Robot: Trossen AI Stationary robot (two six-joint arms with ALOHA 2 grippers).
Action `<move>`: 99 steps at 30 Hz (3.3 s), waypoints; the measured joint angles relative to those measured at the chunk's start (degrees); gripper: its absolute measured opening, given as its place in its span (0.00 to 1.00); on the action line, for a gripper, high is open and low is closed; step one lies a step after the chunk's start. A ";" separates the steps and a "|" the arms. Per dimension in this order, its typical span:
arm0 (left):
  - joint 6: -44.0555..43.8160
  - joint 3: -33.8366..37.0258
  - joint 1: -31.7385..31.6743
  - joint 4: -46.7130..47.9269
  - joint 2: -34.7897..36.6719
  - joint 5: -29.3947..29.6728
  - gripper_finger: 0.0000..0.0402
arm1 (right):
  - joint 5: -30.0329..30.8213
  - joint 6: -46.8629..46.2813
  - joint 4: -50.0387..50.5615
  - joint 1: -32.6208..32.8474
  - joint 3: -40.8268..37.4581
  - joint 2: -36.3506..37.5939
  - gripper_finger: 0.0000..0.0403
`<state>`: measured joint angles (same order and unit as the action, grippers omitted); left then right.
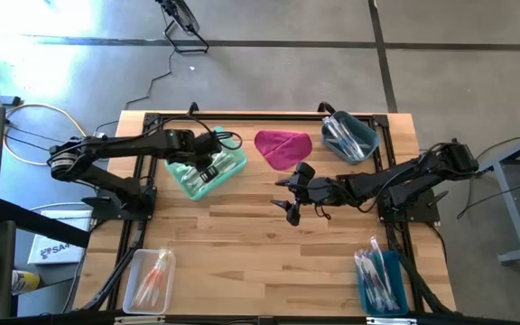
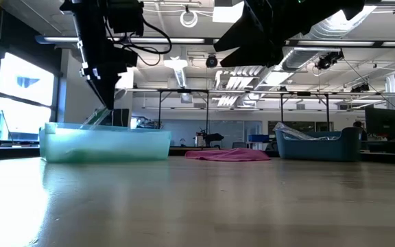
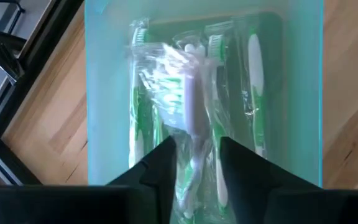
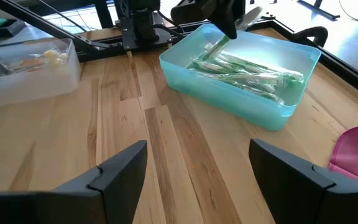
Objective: Pick & Place Toothbrushes
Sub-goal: Put the green toothbrush to the green bin, then return to Home Position
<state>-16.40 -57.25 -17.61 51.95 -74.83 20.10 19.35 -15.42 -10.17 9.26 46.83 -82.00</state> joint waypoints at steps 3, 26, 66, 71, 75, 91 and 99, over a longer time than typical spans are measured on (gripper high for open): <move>0.02 0.00 -0.02 0.01 0.00 0.02 0.34 | 0.00 0.02 0.02 0.00 0.00 0.00 0.68; 11.56 0.00 -0.02 -12.77 0.00 0.04 0.39 | 0.04 0.10 0.10 0.00 0.00 0.00 0.68; 11.66 0.04 -0.02 -19.37 0.02 -1.67 0.01 | 0.24 2.40 0.11 -0.04 0.00 0.02 0.02; 11.67 0.04 -0.02 -20.10 0.02 -1.68 0.02 | 0.24 2.40 0.11 -0.04 -0.02 0.02 0.02; 11.66 0.04 -0.02 -21.09 0.02 -2.07 0.00 | 0.23 2.38 0.12 -0.04 -0.01 0.02 0.01; 11.65 0.04 -0.02 -21.93 0.02 -2.75 0.02 | -0.04 1.74 0.11 0.00 -0.02 0.02 0.01; 11.65 0.04 -0.02 -21.93 0.02 -2.75 0.02 | -0.04 1.73 0.11 0.00 -0.02 0.02 0.01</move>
<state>-4.75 -57.21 -17.63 30.02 -74.81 17.34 19.31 -13.69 -10.07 9.26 46.81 -81.97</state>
